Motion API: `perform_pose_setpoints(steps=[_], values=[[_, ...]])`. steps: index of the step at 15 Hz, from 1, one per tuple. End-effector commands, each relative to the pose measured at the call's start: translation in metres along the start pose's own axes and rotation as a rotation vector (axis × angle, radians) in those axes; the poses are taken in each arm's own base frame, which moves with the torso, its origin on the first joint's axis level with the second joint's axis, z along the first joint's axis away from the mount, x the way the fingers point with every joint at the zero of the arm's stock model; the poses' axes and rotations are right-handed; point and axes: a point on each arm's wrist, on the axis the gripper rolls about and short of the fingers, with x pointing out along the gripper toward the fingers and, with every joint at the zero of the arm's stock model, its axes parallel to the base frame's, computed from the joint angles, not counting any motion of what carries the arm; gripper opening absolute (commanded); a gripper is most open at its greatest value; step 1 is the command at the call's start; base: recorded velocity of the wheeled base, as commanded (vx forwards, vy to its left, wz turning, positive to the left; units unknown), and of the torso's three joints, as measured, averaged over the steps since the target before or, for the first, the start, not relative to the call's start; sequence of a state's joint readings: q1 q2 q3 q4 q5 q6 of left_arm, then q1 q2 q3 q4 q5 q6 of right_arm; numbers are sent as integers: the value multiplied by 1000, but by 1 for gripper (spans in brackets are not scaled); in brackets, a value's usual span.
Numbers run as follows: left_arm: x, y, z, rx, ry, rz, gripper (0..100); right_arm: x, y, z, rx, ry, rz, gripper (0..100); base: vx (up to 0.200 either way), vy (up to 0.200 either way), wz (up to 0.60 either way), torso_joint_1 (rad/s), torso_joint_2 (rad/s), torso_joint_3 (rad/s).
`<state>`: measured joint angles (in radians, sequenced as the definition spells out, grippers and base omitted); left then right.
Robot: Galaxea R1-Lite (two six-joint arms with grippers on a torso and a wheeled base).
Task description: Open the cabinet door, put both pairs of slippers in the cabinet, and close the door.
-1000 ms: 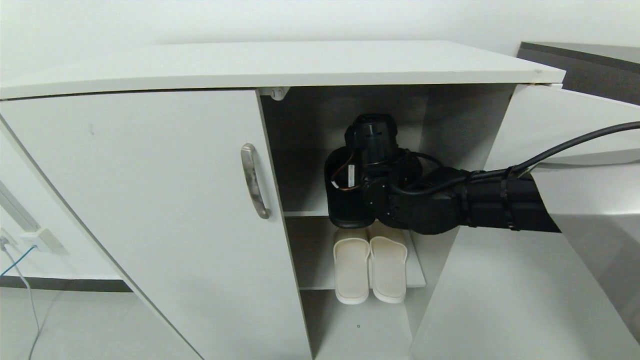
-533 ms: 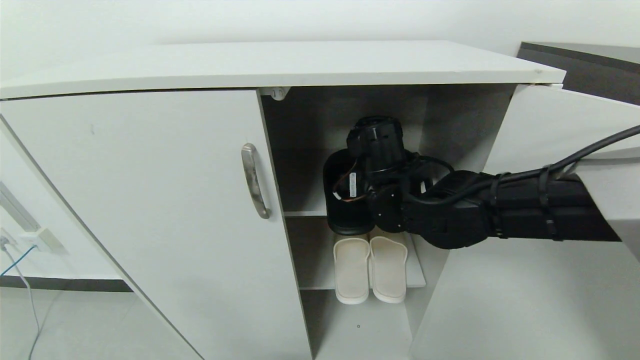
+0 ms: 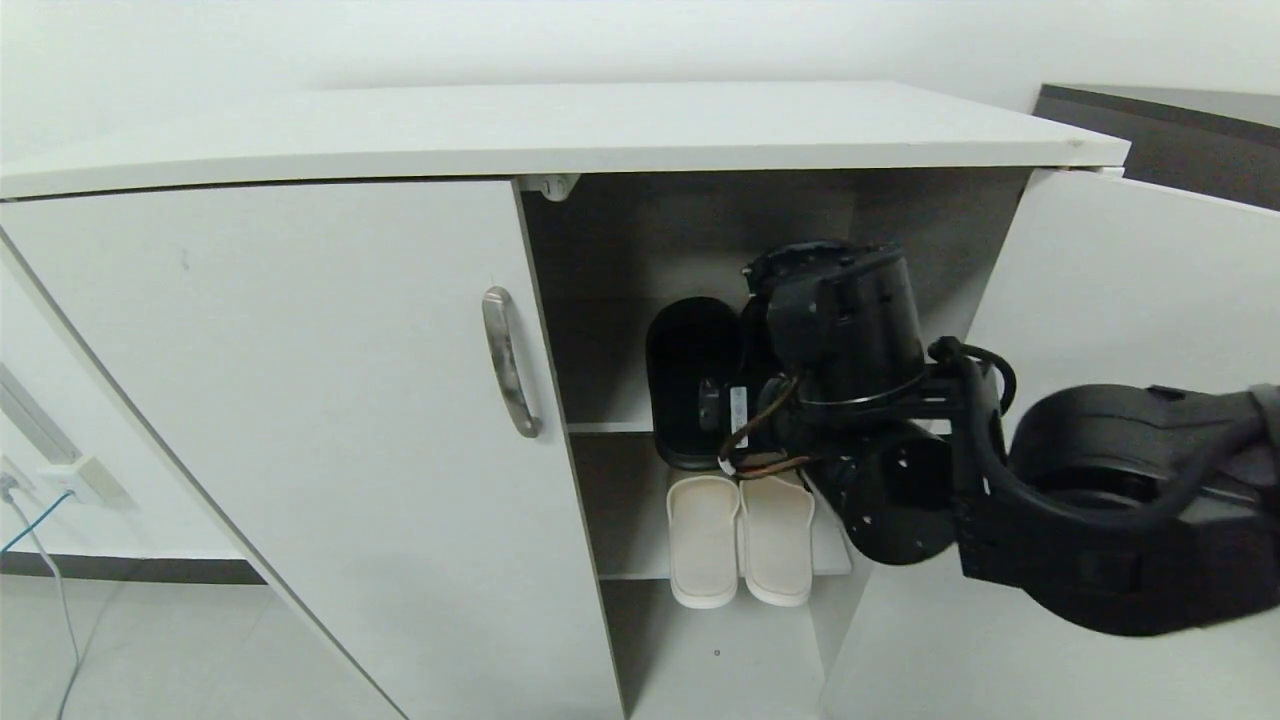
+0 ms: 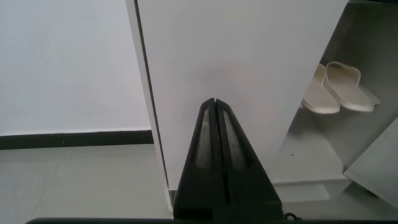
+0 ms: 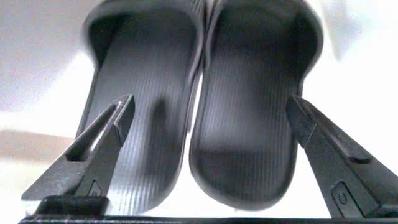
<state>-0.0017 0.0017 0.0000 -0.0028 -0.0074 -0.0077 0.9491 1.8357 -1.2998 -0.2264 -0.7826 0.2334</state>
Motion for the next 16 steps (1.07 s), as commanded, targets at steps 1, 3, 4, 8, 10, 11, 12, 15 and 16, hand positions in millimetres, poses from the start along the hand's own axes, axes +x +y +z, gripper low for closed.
perform_pose_setpoints(steps=[1,3,4,8,10,11,12,15,16], values=[[0,0,0,-2,0,0,0,-38,-13,-4,5,-28,105,100,0,0,0,0,0,0],[0,0,0,-2,0,0,0,-51,-28,-21,-39,-49,219,100,0,0,0,0,0,0],[0,0,0,-2,0,0,0,-57,-34,-25,-44,-76,287,100,0,0,0,0,0,0],[0,0,0,0,0,-2,0,-64,-38,-36,-84,-101,343,100,0,0,0,0,0,0],[0,0,0,0,0,0,0,-63,-36,-38,-89,-95,347,100,0,0,0,0,0,0],[0,0,0,0,0,-2,0,-64,-37,-38,-87,-97,348,0,0,0,0,0,0,0],[0,0,0,0,-2,0,0,-64,-37,-37,-86,-98,349,0,0,0,0,0,0,0],[0,0,0,-2,0,0,0,-64,-37,-38,-88,-96,348,0,0,0,0,0,0,0],[0,0,0,0,-2,0,0,-64,-37,-38,-90,-96,348,0,0,0,0,0,0,0]])
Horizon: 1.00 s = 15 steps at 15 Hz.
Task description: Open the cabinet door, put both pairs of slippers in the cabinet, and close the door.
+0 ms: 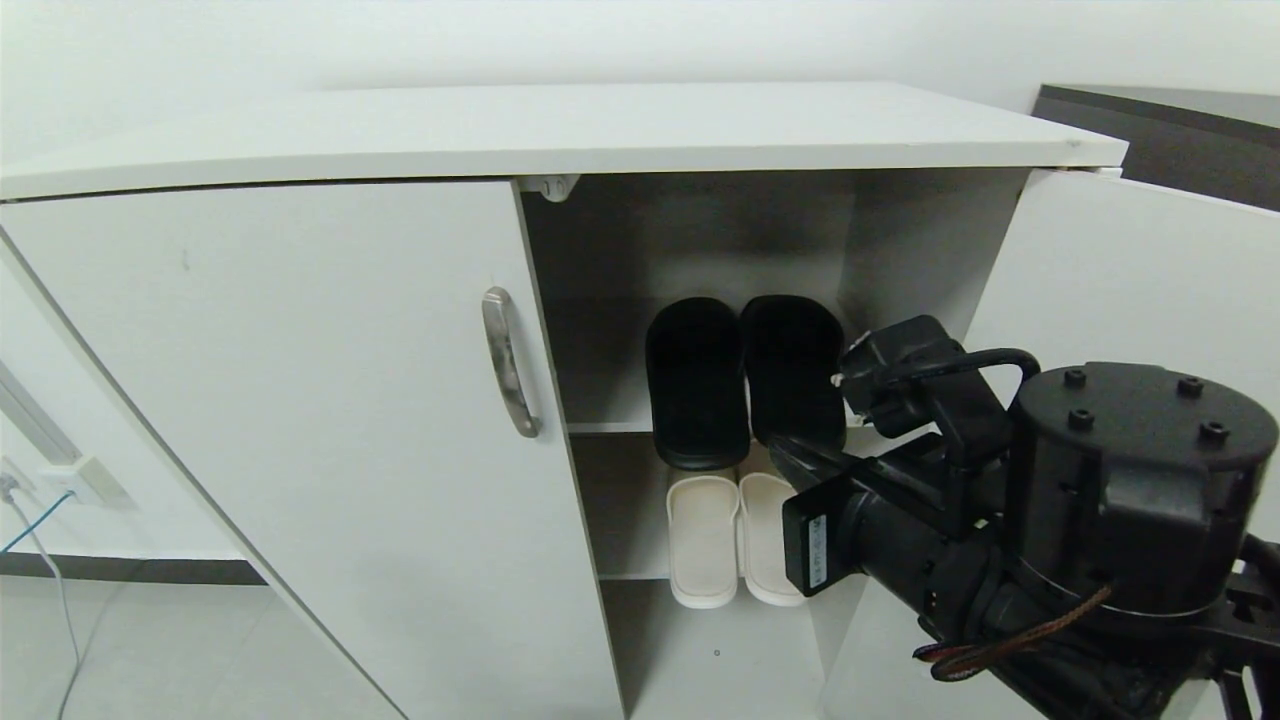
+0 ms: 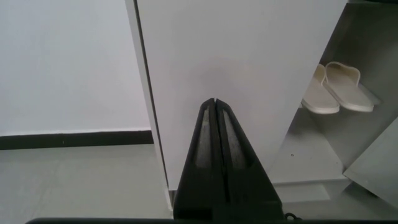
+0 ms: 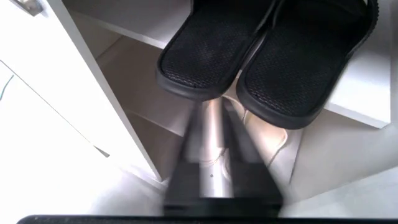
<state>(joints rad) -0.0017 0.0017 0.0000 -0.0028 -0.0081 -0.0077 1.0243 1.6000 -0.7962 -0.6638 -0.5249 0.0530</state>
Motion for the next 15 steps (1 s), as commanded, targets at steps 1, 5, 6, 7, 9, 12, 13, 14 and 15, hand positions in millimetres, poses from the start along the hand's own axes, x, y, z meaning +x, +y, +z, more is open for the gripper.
perform_pose_setpoints(steps=[1,5,6,7,9,12,13,14,15], values=[[0,0,0,0,0,-1,0,1,1,-2,-4,5,0,0,0,0,0,0,0,0],[0,0,0,0,-2,-1,0,3,1,-5,-7,16,0,0,0,0,0,0,0,0],[0,0,0,0,0,-1,0,3,2,-5,-8,17,1,0,0,0,0,0,0,0],[0,0,0,0,0,-1,0,3,2,-6,-8,20,3,0,-200,0,0,2,2,2],[0,0,0,0,0,-1,0,6,3,-10,-13,32,2,0,-200,0,0,2,-2,2],[0,0,0,0,0,-1,0,6,3,-11,-14,34,-1,0,-200,0,0,5,2,1],[0,0,0,-2,0,1,0,6,3,-11,-15,36,-1,0,-200,0,0,2,2,2],[0,0,0,-2,0,1,0,6,2,-12,-13,37,3,0,-200,0,0,-7,2,2],[0,0,0,-2,0,1,0,6,2,-12,-12,40,6,0,-200,0,0,2,2,7]])
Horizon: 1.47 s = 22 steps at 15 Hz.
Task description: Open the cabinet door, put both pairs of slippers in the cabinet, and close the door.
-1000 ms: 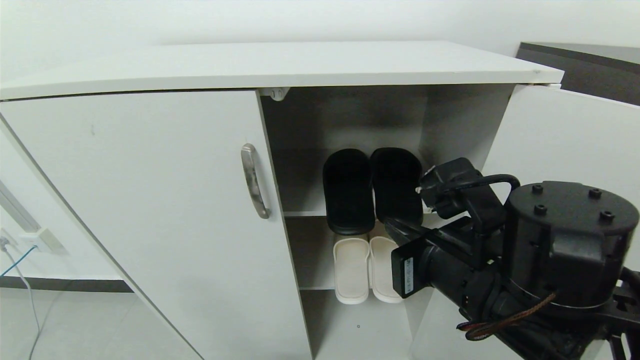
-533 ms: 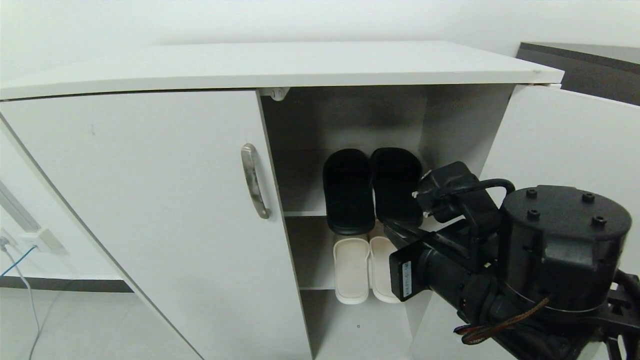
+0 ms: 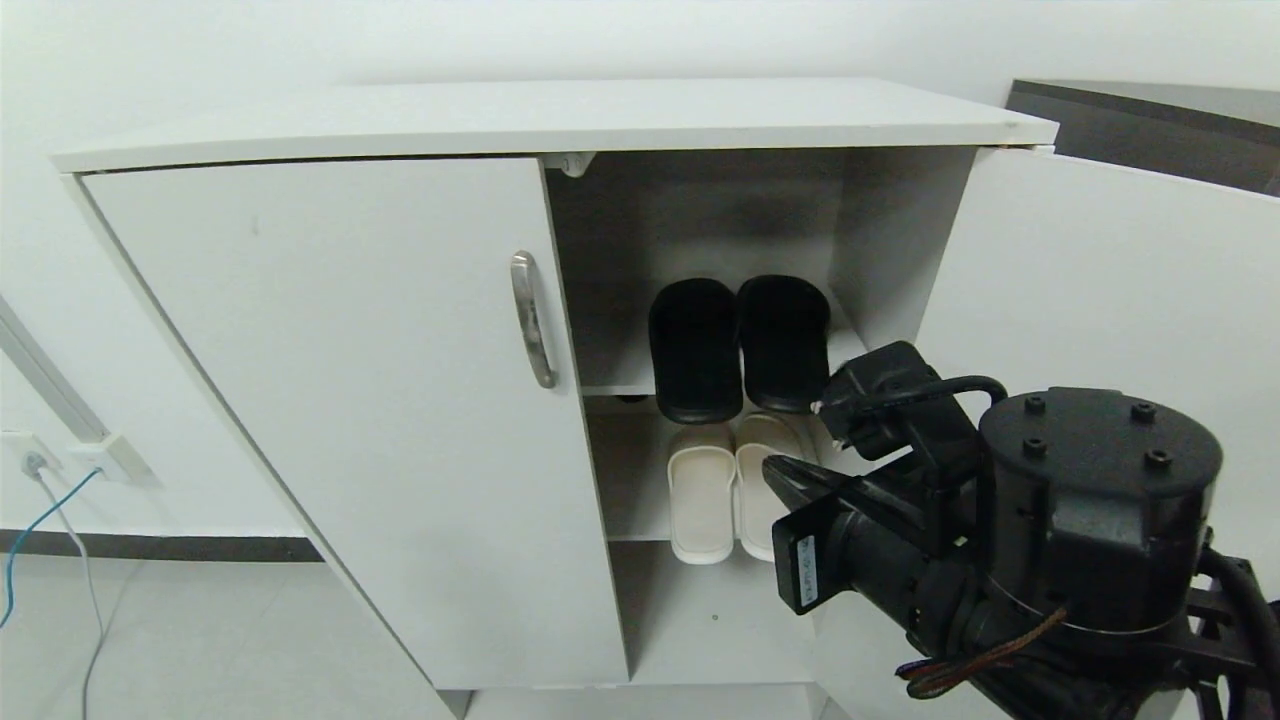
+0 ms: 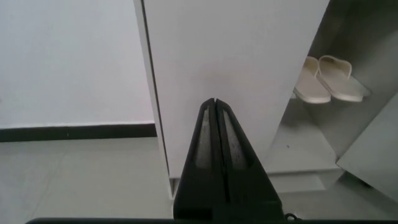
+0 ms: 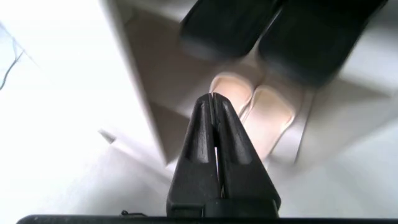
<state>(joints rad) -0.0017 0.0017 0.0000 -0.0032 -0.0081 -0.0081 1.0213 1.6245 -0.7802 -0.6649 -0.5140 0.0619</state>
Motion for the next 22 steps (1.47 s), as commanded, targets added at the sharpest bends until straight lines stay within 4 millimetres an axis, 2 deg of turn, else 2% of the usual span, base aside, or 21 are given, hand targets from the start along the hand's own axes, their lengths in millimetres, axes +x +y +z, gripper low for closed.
perform_pose_setpoints(steps=[1,9,22], values=[[0,0,0,0,0,1,0,1,0,-3,-5,11,0,0,-200,0,0,7,7,2],[0,0,0,0,0,-1,0,3,-4,-13,-20,42,4,0,-200,0,0,2,2,3],[0,0,0,0,0,-1,0,6,-8,-18,-32,61,-10,0,0,0,0,0,0,0]])
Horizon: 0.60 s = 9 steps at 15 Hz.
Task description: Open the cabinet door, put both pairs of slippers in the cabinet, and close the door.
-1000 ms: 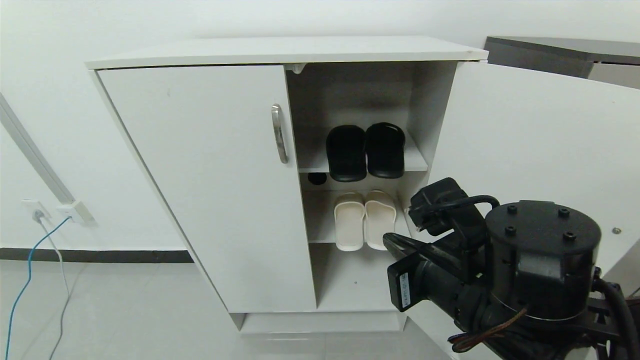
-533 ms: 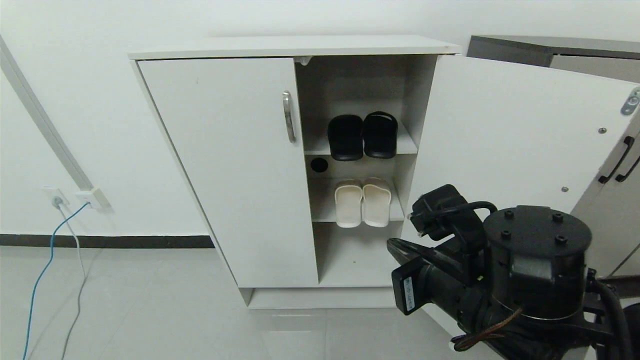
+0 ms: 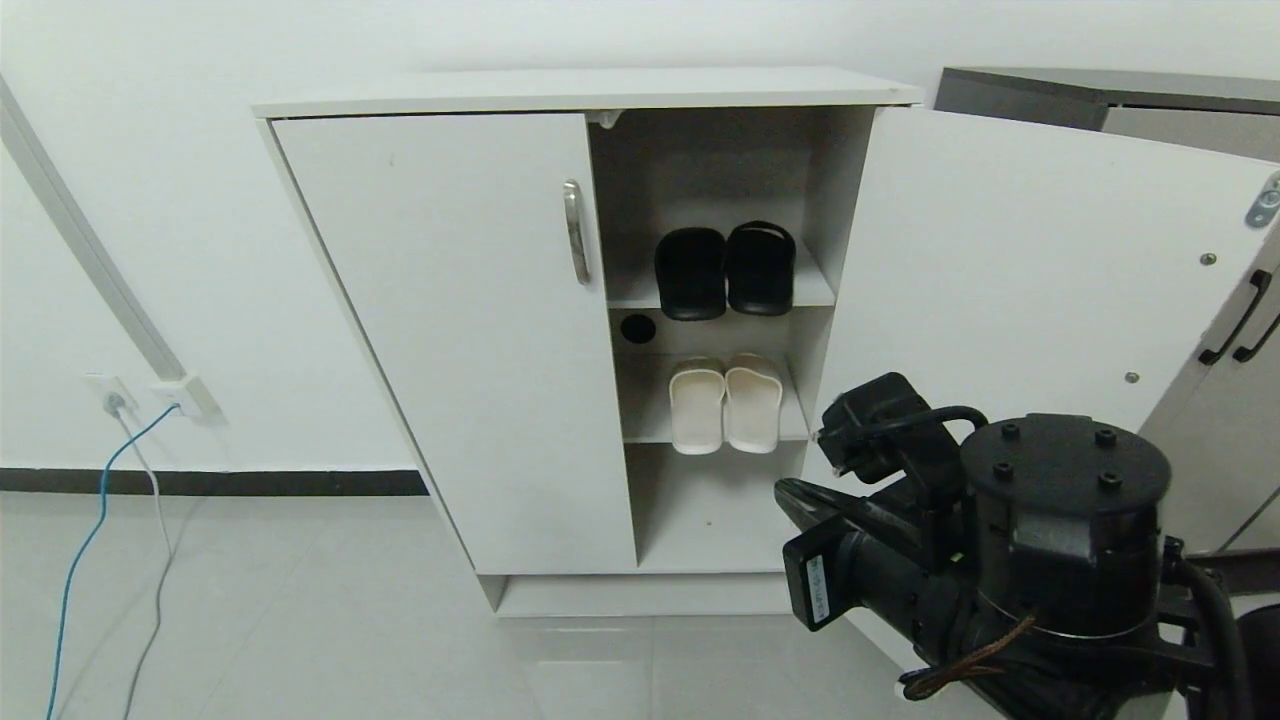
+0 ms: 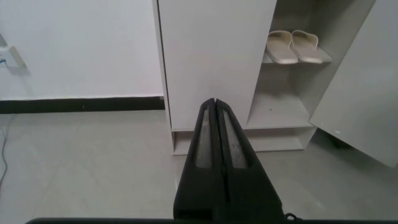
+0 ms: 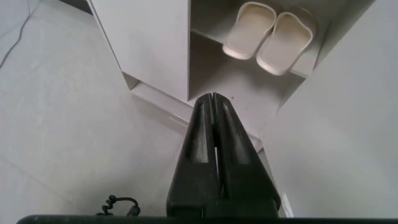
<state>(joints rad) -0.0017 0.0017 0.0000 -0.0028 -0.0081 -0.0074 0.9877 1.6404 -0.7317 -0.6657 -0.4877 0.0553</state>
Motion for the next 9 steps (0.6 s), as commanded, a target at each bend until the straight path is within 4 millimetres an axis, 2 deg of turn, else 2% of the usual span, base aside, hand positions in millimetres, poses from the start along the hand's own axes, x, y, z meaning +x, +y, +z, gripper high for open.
perform_pose_setpoints(steps=[1,9], values=[[0,0,0,0,0,-1,0,0,0,-1,-2,3,0,0,0,0,0,0,0,0],[0,0,0,0,0,-1,0,1,0,-1,-4,5,-3,0,0,0,0,0,0,0]])
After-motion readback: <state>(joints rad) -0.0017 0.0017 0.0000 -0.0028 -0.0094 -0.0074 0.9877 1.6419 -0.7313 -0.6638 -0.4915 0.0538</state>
